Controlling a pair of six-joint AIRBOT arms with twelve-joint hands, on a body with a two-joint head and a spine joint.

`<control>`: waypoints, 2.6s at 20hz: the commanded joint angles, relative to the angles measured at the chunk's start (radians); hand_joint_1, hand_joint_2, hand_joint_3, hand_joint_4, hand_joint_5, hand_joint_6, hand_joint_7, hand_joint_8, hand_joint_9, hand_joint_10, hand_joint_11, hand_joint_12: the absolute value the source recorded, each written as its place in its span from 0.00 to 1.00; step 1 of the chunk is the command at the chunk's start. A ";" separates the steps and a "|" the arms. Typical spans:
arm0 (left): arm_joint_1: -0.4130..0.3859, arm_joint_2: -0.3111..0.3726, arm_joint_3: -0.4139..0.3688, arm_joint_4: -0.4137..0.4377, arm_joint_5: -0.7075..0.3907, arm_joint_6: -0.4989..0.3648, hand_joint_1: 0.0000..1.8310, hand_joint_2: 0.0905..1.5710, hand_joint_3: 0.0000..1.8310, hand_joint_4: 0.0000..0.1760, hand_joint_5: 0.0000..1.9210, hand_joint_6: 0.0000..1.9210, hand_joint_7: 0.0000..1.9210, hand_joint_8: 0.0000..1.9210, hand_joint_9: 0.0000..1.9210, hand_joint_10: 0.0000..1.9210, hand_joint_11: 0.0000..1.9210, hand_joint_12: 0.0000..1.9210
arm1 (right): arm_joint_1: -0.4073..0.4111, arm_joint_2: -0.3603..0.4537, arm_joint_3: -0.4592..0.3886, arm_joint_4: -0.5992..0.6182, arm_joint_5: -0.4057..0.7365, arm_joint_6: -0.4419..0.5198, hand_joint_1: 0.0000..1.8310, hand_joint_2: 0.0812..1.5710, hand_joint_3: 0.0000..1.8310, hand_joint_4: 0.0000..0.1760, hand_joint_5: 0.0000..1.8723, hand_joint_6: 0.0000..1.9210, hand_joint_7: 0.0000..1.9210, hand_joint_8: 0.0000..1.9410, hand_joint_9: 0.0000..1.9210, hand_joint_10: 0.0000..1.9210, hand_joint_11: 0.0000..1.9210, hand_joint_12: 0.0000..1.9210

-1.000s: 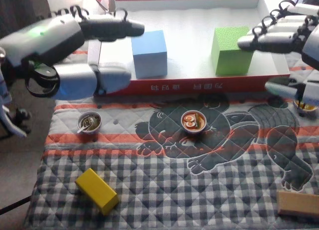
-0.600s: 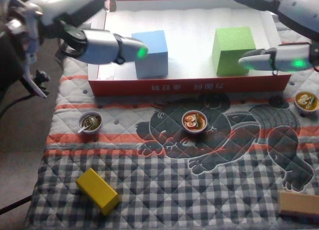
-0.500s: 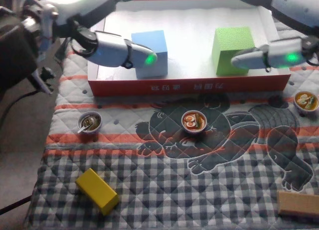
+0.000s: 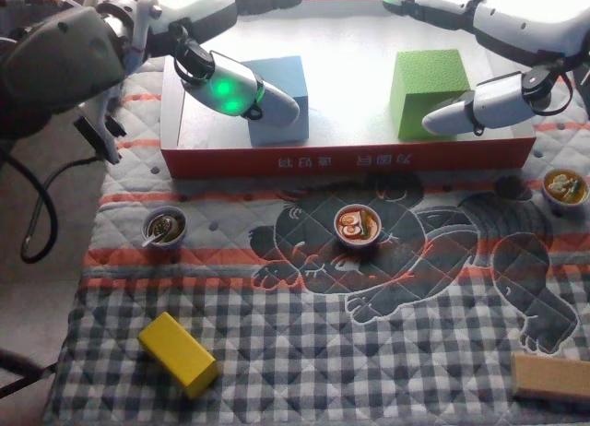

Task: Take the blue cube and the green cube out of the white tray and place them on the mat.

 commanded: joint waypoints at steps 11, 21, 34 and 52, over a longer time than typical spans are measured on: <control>-0.001 -0.067 0.104 -0.088 0.000 0.005 0.54 0.65 0.00 1.00 0.19 0.00 0.23 0.00 0.29 0.01 0.08 0.25 | 0.016 -0.058 0.070 0.017 0.019 -0.001 0.46 0.68 0.00 0.00 0.31 0.00 0.39 0.00 0.37 0.01 0.14 0.58; -0.016 -0.019 0.050 0.052 -0.106 -0.288 0.65 0.79 0.00 0.00 0.43 0.53 0.33 0.88 0.21 0.64 0.06 0.82 | 0.066 -0.039 0.006 0.006 0.113 -0.001 0.62 0.73 0.02 0.17 0.45 0.64 0.45 0.47 0.46 0.01 0.18 0.61; 0.208 0.378 -0.429 0.596 -0.394 -0.795 0.67 0.75 0.00 0.00 0.49 0.46 0.39 0.79 0.21 0.84 0.10 0.97 | -0.228 0.305 -0.395 0.014 0.592 0.031 0.53 0.76 0.00 0.43 0.43 0.66 0.52 0.00 0.50 0.02 0.22 0.64; 0.321 0.311 -0.416 0.493 -0.389 -0.740 0.45 0.53 0.00 0.64 0.22 0.00 0.24 0.00 0.19 0.29 0.01 0.82 | -0.378 0.279 -0.385 0.055 0.609 0.140 0.32 0.67 0.00 0.47 0.08 0.00 0.06 0.00 0.06 0.00 0.00 0.26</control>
